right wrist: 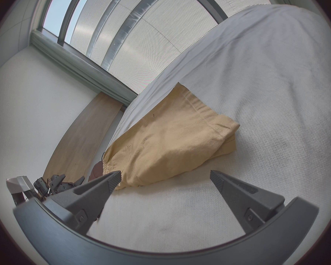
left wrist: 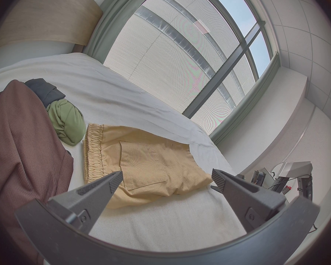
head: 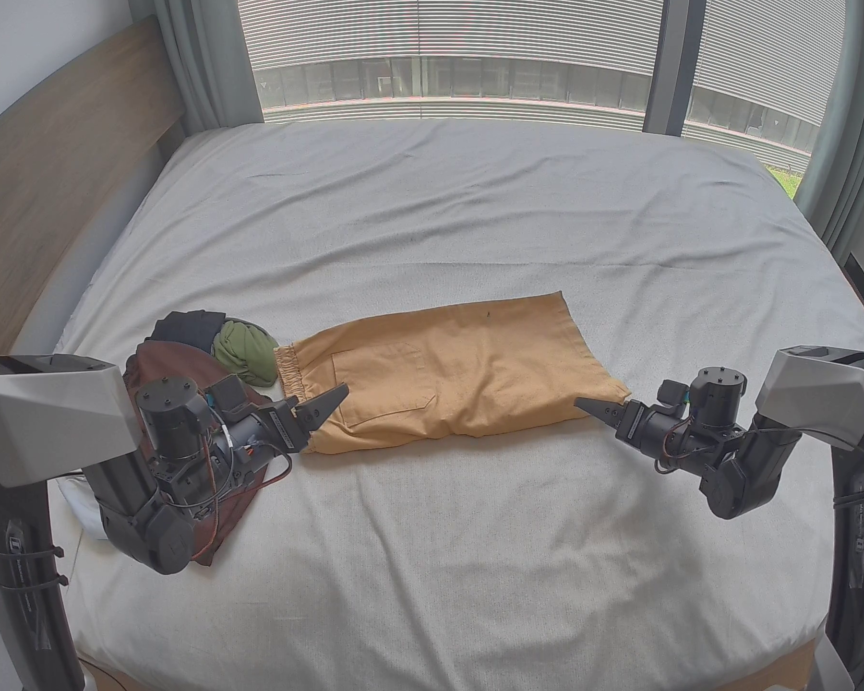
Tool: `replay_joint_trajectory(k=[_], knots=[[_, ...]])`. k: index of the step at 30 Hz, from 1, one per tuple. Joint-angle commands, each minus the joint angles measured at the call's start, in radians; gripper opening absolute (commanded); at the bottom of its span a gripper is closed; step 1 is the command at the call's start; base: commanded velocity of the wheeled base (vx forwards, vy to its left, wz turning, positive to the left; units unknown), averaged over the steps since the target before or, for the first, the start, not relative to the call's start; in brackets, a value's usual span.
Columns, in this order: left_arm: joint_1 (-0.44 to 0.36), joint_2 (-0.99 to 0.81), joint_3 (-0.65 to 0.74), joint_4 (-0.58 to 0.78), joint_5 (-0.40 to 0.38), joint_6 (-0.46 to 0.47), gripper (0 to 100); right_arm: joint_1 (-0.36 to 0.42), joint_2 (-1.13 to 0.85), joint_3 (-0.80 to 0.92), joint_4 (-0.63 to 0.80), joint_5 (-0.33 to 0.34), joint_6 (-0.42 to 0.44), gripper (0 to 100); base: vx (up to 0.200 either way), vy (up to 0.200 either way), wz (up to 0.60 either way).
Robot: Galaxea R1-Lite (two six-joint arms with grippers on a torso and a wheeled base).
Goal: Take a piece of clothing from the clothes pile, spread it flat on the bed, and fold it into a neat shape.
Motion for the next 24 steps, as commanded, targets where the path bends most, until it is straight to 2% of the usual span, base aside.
replay_joint_trajectory(k=[1, 13, 18, 24], knots=[[-0.001, 0.004, -0.002, -0.001, 0.000, -0.001, 100, 0.001, 0.047, -0.045, -0.001, 0.000, 0.022, 100, 0.000, 0.000, 0.00], [0.000, 0.006, -0.002, -0.001, 0.001, -0.001, 100, 0.021, 0.138, -0.161, 0.009, -0.015, 0.057, 100, 0.000, 0.000, 0.00], [0.003, 0.006, -0.004, -0.001, 0.001, -0.001, 100, 0.039, 0.159, -0.227, 0.052, -0.050, 0.055, 100, 0.000, 0.000, 0.00], [0.002, 0.004, -0.002, -0.001, 0.001, 0.000, 100, 0.041, 0.184, -0.356, 0.144, -0.058, 0.057, 100, 0.000, 0.000, 0.00]])
